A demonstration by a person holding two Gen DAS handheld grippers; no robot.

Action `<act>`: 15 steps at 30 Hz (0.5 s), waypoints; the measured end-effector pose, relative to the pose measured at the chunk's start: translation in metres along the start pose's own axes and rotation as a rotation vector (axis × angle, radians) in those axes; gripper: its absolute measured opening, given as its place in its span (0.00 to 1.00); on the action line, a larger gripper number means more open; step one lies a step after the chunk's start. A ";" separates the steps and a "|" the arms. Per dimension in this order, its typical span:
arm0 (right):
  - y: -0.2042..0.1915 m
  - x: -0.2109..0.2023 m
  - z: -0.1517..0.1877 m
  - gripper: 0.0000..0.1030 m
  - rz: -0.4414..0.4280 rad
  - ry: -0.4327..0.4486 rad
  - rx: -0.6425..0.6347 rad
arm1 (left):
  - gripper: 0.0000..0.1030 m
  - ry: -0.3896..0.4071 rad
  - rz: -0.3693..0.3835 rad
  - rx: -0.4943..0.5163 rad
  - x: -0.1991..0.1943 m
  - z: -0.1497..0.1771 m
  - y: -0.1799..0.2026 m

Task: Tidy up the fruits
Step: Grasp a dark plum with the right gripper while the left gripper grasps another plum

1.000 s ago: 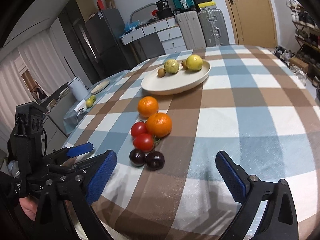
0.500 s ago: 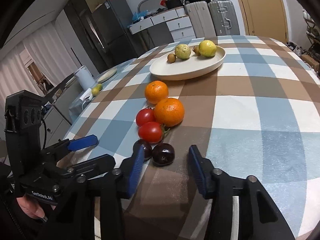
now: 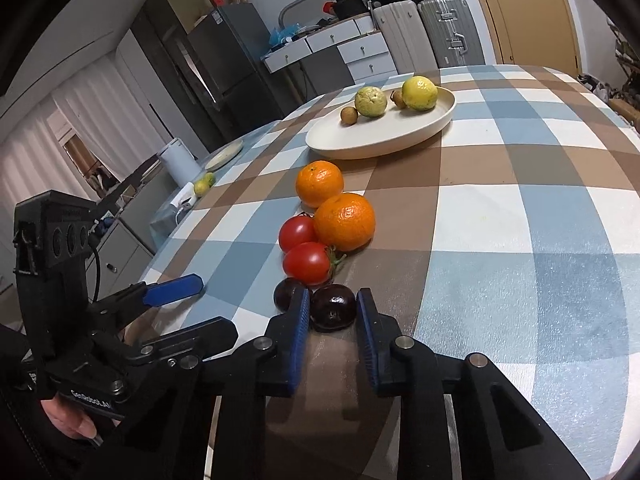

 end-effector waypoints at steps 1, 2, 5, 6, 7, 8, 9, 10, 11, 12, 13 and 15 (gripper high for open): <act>0.001 -0.001 0.000 0.23 -0.004 0.004 0.003 | 0.99 0.001 -0.001 0.002 0.000 0.000 0.001; 0.002 -0.002 -0.001 0.23 -0.005 0.012 0.008 | 0.99 0.002 -0.003 0.005 -0.001 -0.001 0.002; 0.006 -0.008 -0.003 0.23 -0.016 0.031 0.028 | 0.99 0.000 -0.004 0.015 -0.001 -0.003 0.004; 0.007 -0.009 -0.004 0.23 -0.018 0.036 0.032 | 0.99 -0.002 -0.002 0.018 0.000 -0.004 0.005; 0.008 -0.011 -0.004 0.23 -0.018 0.041 0.036 | 0.99 -0.004 -0.001 0.021 0.000 -0.004 0.006; 0.010 -0.012 -0.005 0.23 -0.022 0.046 0.042 | 0.99 -0.007 0.001 0.024 0.001 -0.005 0.008; 0.011 -0.014 -0.005 0.23 -0.027 0.048 0.044 | 0.99 -0.009 0.003 0.027 0.002 -0.006 0.009; 0.012 -0.016 -0.005 0.23 -0.025 0.054 0.044 | 0.99 -0.013 0.004 0.029 0.003 -0.006 0.011; 0.013 -0.018 -0.006 0.23 -0.022 0.060 0.043 | 0.99 -0.018 0.003 0.031 0.005 -0.007 0.012; 0.014 -0.020 -0.007 0.23 -0.028 0.063 0.044 | 0.99 -0.024 0.006 0.032 0.007 -0.008 0.013; 0.015 -0.021 -0.008 0.23 -0.027 0.068 0.047 | 0.99 -0.029 0.015 0.031 0.009 -0.009 0.014; 0.018 -0.025 -0.009 0.23 -0.025 0.077 0.047 | 0.99 -0.043 0.040 0.029 0.013 -0.012 0.017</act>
Point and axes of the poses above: each gripper's, at about its wrist camera, not at the fingertips, and x roughly the way its jaws point, y to its right, z to its underside, the point moved 2 cm from there along x, roughly the way its jaws point, and after that the axes turned 9 degrees about x, right-handed, at the moved point
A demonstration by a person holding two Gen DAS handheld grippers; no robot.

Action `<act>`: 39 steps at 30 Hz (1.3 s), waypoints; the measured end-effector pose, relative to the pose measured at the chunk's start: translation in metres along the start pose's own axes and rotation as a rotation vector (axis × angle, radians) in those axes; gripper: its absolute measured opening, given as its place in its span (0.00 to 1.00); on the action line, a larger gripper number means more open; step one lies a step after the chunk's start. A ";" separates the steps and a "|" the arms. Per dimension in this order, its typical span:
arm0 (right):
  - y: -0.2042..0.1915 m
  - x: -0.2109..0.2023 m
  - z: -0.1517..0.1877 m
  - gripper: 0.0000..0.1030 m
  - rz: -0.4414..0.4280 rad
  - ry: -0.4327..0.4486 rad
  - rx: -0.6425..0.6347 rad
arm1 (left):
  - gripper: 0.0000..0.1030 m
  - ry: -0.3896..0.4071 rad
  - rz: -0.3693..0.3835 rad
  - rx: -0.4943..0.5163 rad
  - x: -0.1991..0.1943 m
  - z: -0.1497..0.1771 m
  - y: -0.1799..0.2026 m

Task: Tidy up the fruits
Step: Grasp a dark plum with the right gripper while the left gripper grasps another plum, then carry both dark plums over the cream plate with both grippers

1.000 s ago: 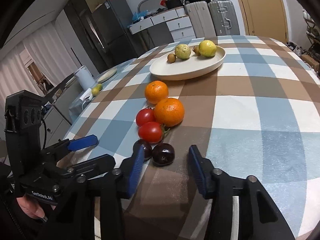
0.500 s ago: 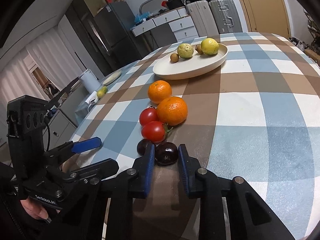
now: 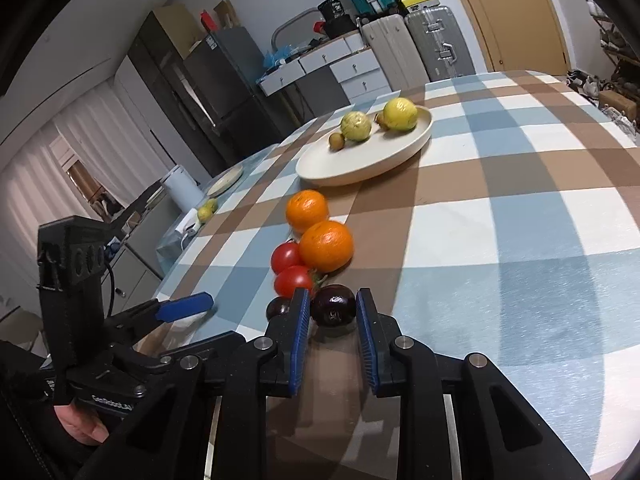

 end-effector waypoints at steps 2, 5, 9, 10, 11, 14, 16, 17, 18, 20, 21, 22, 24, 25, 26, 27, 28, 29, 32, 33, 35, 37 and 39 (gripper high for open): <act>0.003 -0.004 -0.001 0.23 0.003 0.009 -0.002 | 0.99 -0.010 0.016 -0.002 0.004 -0.004 0.002; 0.006 -0.009 -0.001 0.23 0.005 0.023 -0.005 | 0.98 -0.013 0.034 0.002 0.010 -0.009 0.007; 0.011 -0.014 -0.002 0.24 -0.009 0.036 0.003 | 0.85 -0.022 0.007 0.039 0.018 -0.017 0.016; 0.012 -0.014 -0.003 0.24 -0.012 0.037 0.006 | 0.79 -0.031 0.006 0.047 0.021 -0.019 0.018; 0.014 -0.014 -0.003 0.24 -0.013 0.040 0.010 | 0.76 -0.038 0.004 0.049 0.023 -0.019 0.019; 0.016 -0.015 -0.004 0.23 -0.019 0.042 0.012 | 0.59 -0.042 -0.009 0.051 0.027 -0.022 0.021; 0.017 -0.017 -0.004 0.23 -0.022 0.046 0.011 | 0.46 -0.049 -0.004 0.054 0.028 -0.023 0.022; 0.017 -0.017 -0.004 0.23 -0.027 0.048 0.011 | 0.42 -0.054 0.014 0.060 0.028 -0.023 0.023; 0.017 -0.018 -0.004 0.23 -0.027 0.049 0.011 | 0.32 -0.058 0.035 0.068 0.028 -0.023 0.024; 0.016 -0.019 -0.004 0.23 -0.029 0.049 0.005 | 0.22 -0.058 0.062 0.097 0.025 -0.022 0.030; 0.016 -0.020 -0.004 0.23 -0.029 0.050 0.000 | 0.22 -0.059 0.052 0.119 0.024 -0.022 0.033; 0.015 -0.020 -0.004 0.23 -0.028 0.051 -0.005 | 0.21 -0.059 0.050 0.131 0.022 -0.021 0.035; 0.014 -0.020 -0.005 0.23 -0.030 0.052 -0.008 | 0.21 -0.062 0.076 0.136 0.020 -0.019 0.037; 0.013 -0.020 -0.006 0.23 -0.028 0.053 -0.010 | 0.21 -0.065 0.087 0.131 0.019 -0.018 0.036; 0.013 -0.019 -0.007 0.23 -0.028 0.055 -0.011 | 0.21 -0.064 0.095 0.128 0.017 -0.018 0.035; 0.012 -0.020 -0.008 0.24 -0.028 0.057 -0.012 | 0.21 -0.062 0.103 0.125 0.015 -0.018 0.034; 0.011 -0.020 -0.010 0.24 -0.027 0.058 -0.014 | 0.21 -0.059 0.107 0.124 0.014 -0.018 0.033; 0.011 -0.020 -0.012 0.24 -0.026 0.060 -0.017 | 0.21 -0.056 0.111 0.124 0.012 -0.018 0.033; 0.010 -0.019 -0.017 0.24 -0.028 0.064 -0.015 | 0.21 -0.038 0.130 0.117 0.005 -0.021 0.028; 0.010 -0.018 -0.020 0.24 -0.031 0.064 -0.013 | 0.21 -0.028 0.145 0.111 0.002 -0.023 0.025; 0.010 -0.015 -0.024 0.24 -0.020 0.068 -0.016 | 0.21 -0.003 0.167 0.101 -0.005 -0.028 0.020; 0.011 -0.010 -0.029 0.24 -0.009 0.065 -0.016 | 0.21 0.019 0.166 0.089 -0.010 -0.036 0.012; 0.012 -0.006 -0.035 0.24 -0.014 0.061 -0.006 | 0.21 0.036 0.166 0.076 -0.012 -0.044 0.002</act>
Point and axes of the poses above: each gripper's, at about its wrist camera, not at the fingertips, and x roughly the way its jaws point, y to its right, z to its underside, the point moved 2 cm from there along x, roughly the way its jaws point, and after that the axes turned 9 degrees about x, right-handed, at the moved point
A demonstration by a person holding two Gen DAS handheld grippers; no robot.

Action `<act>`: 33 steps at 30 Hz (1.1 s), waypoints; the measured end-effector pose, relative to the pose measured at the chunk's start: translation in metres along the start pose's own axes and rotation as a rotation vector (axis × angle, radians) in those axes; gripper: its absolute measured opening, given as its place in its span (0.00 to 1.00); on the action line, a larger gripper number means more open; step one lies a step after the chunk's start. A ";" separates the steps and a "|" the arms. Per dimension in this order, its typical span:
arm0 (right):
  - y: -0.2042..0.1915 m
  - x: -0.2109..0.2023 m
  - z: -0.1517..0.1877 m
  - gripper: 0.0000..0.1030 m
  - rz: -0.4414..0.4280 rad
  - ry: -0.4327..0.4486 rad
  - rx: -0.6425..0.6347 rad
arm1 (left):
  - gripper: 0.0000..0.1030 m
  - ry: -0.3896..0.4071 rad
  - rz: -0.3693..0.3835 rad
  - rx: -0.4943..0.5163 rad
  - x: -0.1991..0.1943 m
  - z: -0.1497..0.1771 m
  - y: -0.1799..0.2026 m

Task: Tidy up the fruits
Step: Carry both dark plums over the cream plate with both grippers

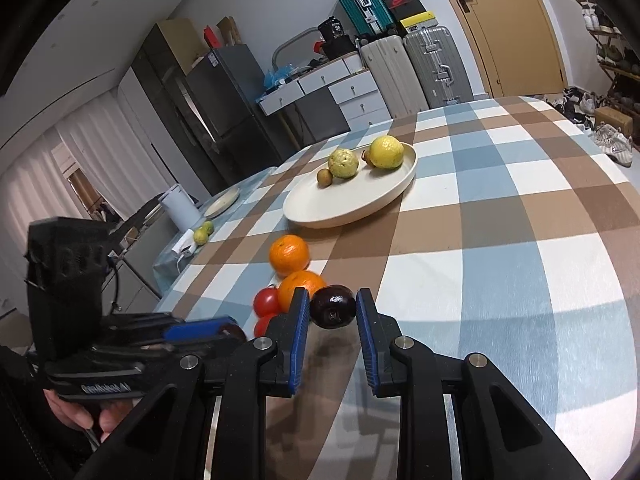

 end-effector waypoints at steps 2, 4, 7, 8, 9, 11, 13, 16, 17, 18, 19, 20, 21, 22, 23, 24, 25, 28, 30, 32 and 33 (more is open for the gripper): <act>0.000 0.005 -0.006 0.24 -0.011 -0.006 0.012 | 0.21 0.017 -0.016 -0.009 -0.003 -0.010 -0.013; -0.001 0.012 -0.015 0.23 -0.022 -0.011 0.023 | 0.21 0.036 -0.034 -0.020 -0.005 -0.021 -0.027; -0.005 0.024 -0.029 0.24 -0.021 -0.020 0.019 | 0.21 0.053 -0.047 -0.028 -0.004 -0.040 -0.048; -0.006 0.027 -0.034 0.24 -0.022 -0.022 0.017 | 0.21 0.059 -0.054 -0.033 -0.004 -0.046 -0.055; -0.008 0.031 -0.040 0.23 -0.029 -0.023 0.015 | 0.21 0.061 -0.061 -0.038 -0.002 -0.054 -0.062; -0.010 0.039 -0.052 0.24 -0.040 -0.030 0.017 | 0.21 0.066 -0.066 -0.046 0.002 -0.068 -0.076; -0.013 0.049 -0.066 0.23 -0.054 -0.037 0.021 | 0.21 0.066 -0.080 -0.055 0.008 -0.082 -0.092; -0.020 0.065 -0.089 0.24 -0.077 -0.048 0.010 | 0.21 0.063 -0.082 -0.076 0.021 -0.102 -0.115; -0.022 0.070 -0.094 0.24 -0.079 -0.050 0.004 | 0.21 0.059 -0.085 -0.083 0.026 -0.108 -0.122; -0.024 0.078 -0.101 0.24 -0.082 -0.057 -0.003 | 0.21 0.057 -0.081 -0.088 0.031 -0.114 -0.129; -0.025 0.085 -0.107 0.24 -0.085 -0.065 -0.008 | 0.21 0.052 -0.081 -0.092 0.037 -0.120 -0.137; -0.027 0.093 -0.113 0.24 -0.082 -0.073 -0.013 | 0.21 0.045 -0.081 -0.096 0.043 -0.125 -0.144; -0.028 0.102 -0.118 0.24 -0.078 -0.086 -0.020 | 0.21 0.039 -0.076 -0.096 0.049 -0.130 -0.150; -0.029 0.111 -0.122 0.24 -0.077 -0.098 -0.030 | 0.21 0.038 -0.078 -0.098 0.054 -0.134 -0.155; -0.031 0.118 -0.125 0.24 -0.075 -0.105 -0.038 | 0.21 0.031 -0.079 -0.099 0.059 -0.138 -0.160; -0.032 0.126 -0.127 0.24 -0.073 -0.117 -0.047 | 0.21 0.023 -0.074 -0.095 0.066 -0.143 -0.165; -0.034 0.135 -0.129 0.24 -0.071 -0.136 -0.055 | 0.21 0.020 -0.071 -0.092 0.070 -0.145 -0.168; -0.038 0.158 -0.129 0.24 -0.068 -0.187 -0.077 | 0.22 0.015 -0.056 -0.078 0.084 -0.154 -0.179; -0.041 0.174 -0.128 0.24 -0.066 -0.218 -0.091 | 0.22 0.027 -0.030 -0.056 0.091 -0.159 -0.183; -0.041 0.186 -0.128 0.24 -0.067 -0.240 -0.091 | 0.22 0.018 -0.027 -0.041 0.099 -0.163 -0.187; -0.041 0.192 -0.128 0.24 -0.071 -0.254 -0.087 | 0.22 0.011 -0.016 -0.046 0.104 -0.165 -0.190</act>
Point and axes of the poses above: each gripper's, at about its wrist camera, not at the fingertips, and x roughly the way its jaws point, y to its right, z to its underside, the point moved 2 cm from there along x, roughly the way its jaws point, and after that the axes turned 9 degrees about x, right-handed, at the moved point
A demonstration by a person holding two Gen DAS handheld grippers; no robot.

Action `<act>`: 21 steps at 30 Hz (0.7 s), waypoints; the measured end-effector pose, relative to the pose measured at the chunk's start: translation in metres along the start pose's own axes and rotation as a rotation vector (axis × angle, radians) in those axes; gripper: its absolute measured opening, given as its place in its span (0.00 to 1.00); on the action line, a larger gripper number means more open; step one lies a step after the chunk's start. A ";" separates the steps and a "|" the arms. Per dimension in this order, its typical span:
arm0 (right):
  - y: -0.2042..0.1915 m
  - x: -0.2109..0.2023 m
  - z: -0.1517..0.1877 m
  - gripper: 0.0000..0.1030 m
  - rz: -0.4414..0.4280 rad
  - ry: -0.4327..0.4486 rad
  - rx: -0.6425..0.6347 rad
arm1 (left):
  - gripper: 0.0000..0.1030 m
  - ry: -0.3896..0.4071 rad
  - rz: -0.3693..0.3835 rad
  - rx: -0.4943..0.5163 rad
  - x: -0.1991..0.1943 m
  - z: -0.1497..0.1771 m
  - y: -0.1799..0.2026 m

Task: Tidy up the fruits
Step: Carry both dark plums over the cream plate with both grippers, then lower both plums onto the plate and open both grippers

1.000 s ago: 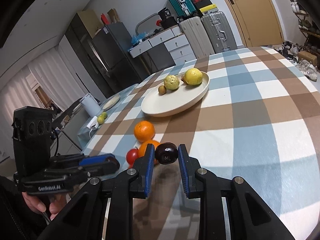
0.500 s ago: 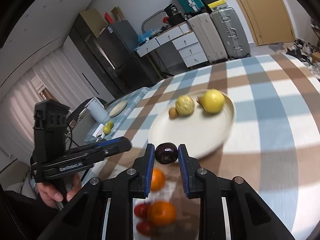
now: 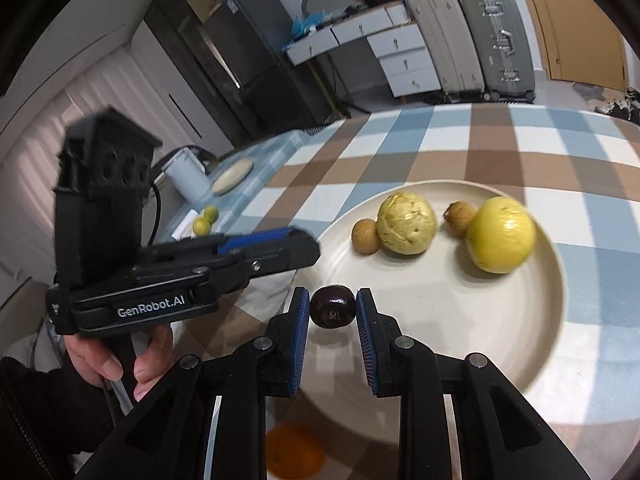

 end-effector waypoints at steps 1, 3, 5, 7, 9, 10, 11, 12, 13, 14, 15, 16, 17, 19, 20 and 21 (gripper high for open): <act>0.000 0.005 -0.001 0.24 -0.002 -0.013 0.003 | 0.22 -0.008 0.010 -0.006 0.004 -0.001 -0.002; 0.000 0.013 -0.001 0.24 -0.001 -0.028 0.002 | 0.22 -0.020 0.026 -0.012 0.010 -0.003 -0.005; 0.000 0.019 -0.002 0.24 0.003 -0.039 0.006 | 0.22 -0.023 0.023 -0.005 0.014 -0.005 -0.005; 0.001 0.024 -0.004 0.24 0.000 -0.049 0.014 | 0.22 -0.024 0.025 -0.003 0.016 -0.005 -0.006; 0.001 0.029 -0.007 0.24 0.000 -0.054 0.019 | 0.22 -0.030 0.028 0.001 0.018 -0.005 -0.006; 0.000 0.032 -0.008 0.24 0.003 -0.056 0.020 | 0.22 -0.034 0.035 -0.001 0.020 -0.005 -0.006; 0.000 0.032 -0.008 0.24 0.005 -0.055 0.021 | 0.22 -0.035 0.050 -0.005 0.022 -0.004 -0.007; 0.000 0.034 -0.009 0.24 0.008 -0.055 0.024 | 0.22 -0.033 0.072 -0.017 0.023 -0.004 -0.008; -0.001 0.036 -0.009 0.24 0.010 -0.060 0.026 | 0.22 -0.033 0.082 -0.024 0.023 -0.004 -0.009; -0.001 0.037 -0.010 0.24 0.015 -0.061 0.026 | 0.22 -0.033 0.091 -0.029 0.023 -0.004 -0.010; -0.003 0.037 -0.011 0.24 0.023 -0.056 0.023 | 0.22 -0.029 0.095 -0.034 0.022 -0.005 -0.011; -0.003 0.037 -0.012 0.24 0.029 -0.050 0.021 | 0.22 -0.021 0.088 -0.036 0.021 -0.005 -0.012; -0.003 0.036 -0.013 0.24 0.033 -0.049 0.023 | 0.22 -0.013 0.081 -0.035 0.019 -0.007 -0.012; -0.004 0.035 -0.015 0.37 0.032 -0.053 0.027 | 0.24 -0.015 0.071 -0.030 0.015 -0.009 -0.010; -0.003 0.033 -0.015 0.42 0.032 -0.051 0.029 | 0.26 -0.016 0.066 -0.030 0.012 -0.009 -0.010; -0.003 0.031 -0.015 0.47 0.026 -0.049 0.032 | 0.28 -0.013 0.065 -0.030 0.008 -0.009 -0.008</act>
Point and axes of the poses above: each gripper's, at about its wrist camera, not at the fingertips, and x roughly the way its jaws point, y to its right, z to its underside, the point moved 2 cm from there along x, roughly the way its jaws point, and after that the axes turned 9 degrees about x, right-handed, at the moved point
